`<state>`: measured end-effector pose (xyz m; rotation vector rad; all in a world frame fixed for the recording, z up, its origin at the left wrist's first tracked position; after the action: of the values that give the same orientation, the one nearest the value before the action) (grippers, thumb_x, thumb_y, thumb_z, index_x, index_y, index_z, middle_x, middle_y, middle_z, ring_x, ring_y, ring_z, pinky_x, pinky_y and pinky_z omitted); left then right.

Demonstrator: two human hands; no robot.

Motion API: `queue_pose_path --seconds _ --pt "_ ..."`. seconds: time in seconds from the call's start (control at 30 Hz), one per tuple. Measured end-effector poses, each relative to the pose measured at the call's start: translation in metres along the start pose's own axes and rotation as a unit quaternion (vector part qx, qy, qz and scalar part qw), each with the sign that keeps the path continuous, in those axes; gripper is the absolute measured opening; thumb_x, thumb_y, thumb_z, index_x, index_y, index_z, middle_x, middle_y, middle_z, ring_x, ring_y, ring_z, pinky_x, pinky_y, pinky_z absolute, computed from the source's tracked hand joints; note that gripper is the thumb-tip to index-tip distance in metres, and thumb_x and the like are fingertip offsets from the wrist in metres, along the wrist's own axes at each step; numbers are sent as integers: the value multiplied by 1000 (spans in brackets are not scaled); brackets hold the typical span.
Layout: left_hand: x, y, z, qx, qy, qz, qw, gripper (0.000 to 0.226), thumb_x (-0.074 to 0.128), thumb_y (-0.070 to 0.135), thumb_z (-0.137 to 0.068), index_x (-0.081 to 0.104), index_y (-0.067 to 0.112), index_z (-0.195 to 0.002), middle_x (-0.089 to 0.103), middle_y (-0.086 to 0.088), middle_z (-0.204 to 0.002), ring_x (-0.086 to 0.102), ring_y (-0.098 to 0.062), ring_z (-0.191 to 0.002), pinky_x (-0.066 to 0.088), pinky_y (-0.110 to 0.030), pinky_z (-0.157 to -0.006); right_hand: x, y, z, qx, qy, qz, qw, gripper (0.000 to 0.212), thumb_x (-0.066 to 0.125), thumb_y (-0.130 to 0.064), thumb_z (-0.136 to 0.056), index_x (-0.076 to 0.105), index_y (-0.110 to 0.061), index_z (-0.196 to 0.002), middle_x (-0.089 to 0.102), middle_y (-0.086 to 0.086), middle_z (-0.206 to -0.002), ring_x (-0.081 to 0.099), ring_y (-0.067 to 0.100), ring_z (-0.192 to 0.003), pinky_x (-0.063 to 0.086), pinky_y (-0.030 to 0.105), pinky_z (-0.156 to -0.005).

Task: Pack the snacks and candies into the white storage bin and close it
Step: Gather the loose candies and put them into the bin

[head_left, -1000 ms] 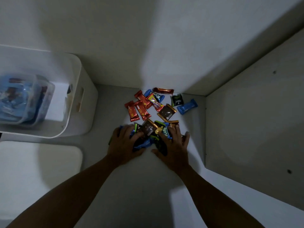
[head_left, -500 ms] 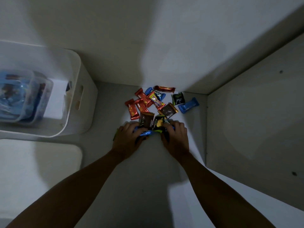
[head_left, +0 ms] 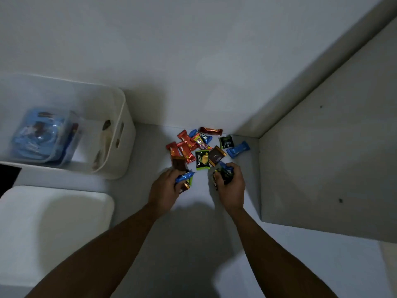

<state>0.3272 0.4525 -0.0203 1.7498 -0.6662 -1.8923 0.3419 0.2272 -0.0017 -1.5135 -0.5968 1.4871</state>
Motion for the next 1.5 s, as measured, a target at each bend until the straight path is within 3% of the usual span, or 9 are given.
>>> queue_pose_path --seconds 0.2,0.33,0.57,0.8,0.93,1.03,1.17,1.33,1.5 --pt "-29 18 9 -14 32 25 999 32 65 15 -91 60 19 -122 64 -2 -110 61 -18 -97 50 -29 -78 -15 -28 7 42 52 -97 993 36 75 -11 -85 57 -10 -117 65 1 -99 61 -6 -82 44 0 -64" --pt "-53 43 5 24 70 25 997 28 66 16 -90 61 14 -118 67 -4 -105 63 -18 -91 43 -23 -71 -18 -55 8 26 72 -153 985 29 75 -14 -85 59 -13 -109 67 -2 -96 62 -12 -79 47 3 -67" --pt "-122 84 -12 157 146 70 974 25 66 15 -89 64 10 -113 68 -7 -101 65 -23 -87 54 -30 -72 -17 -116 -4 7 107 -247 963 27 76 -20 -84 58 -28 -102 67 3 -108 67 15 -101 56 38 -92" --pt "-229 47 -24 105 253 125 954 25 61 18 -92 60 17 -118 65 -3 -108 63 -17 -94 55 -37 -80 32 -224 1 -71 79 -308 946 33 75 -16 -86 57 -14 -114 64 0 -110 65 4 -97 53 18 -83" --pt "-286 -22 -19 28 295 134 946 24 61 24 -91 61 18 -114 70 -4 -107 66 -22 -96 55 -40 -82 87 -276 13 -91 43 -333 938 34 76 -15 -85 58 -16 -113 66 3 -111 67 8 -98 58 30 -87" --pt "-301 -83 -28 -23 207 130 970 25 63 25 -84 62 16 -107 72 -5 -103 68 -25 -93 55 -41 -83 137 -309 22 -105 12 -314 944 32 77 -17 -82 59 -23 -108 67 3 -107 69 15 -98 59 42 -87" --pt "-287 -127 -37 -64 -25 81 994 18 69 16 -85 64 7 -99 69 -13 -93 65 -27 -84 51 -36 -76 204 -333 25 -94 -43 -217 971 32 78 -21 -77 59 -25 -102 68 0 -100 69 17 -93 59 41 -84" --pt "-265 -147 -47 -87 -164 3 983 20 64 26 -90 58 15 -105 61 -7 -102 59 -23 -89 46 -32 -77 260 -336 17 -43 -89 -102 990 28 74 -16 -84 58 -12 -106 65 4 -89 67 20 -73 56 27 -49" --pt "-238 -158 -53 -79 -275 -39 957 28 58 19 -92 57 8 -118 63 -15 -117 61 -28 -96 44 -30 -74 298 -323 0 14 -123 -13 992 26 69 -14 -86 55 -12 -108 62 7 -94 64 23 -76 53 26 -46"
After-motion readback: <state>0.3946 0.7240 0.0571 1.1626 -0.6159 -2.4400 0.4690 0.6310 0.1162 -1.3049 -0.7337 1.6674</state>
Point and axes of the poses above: each hand's wrist, its own z-axis away from the middle knuckle, its own x-axis out of the palm, y = z × x, the point moved 6 cm from there along -z, towards the middle knuckle
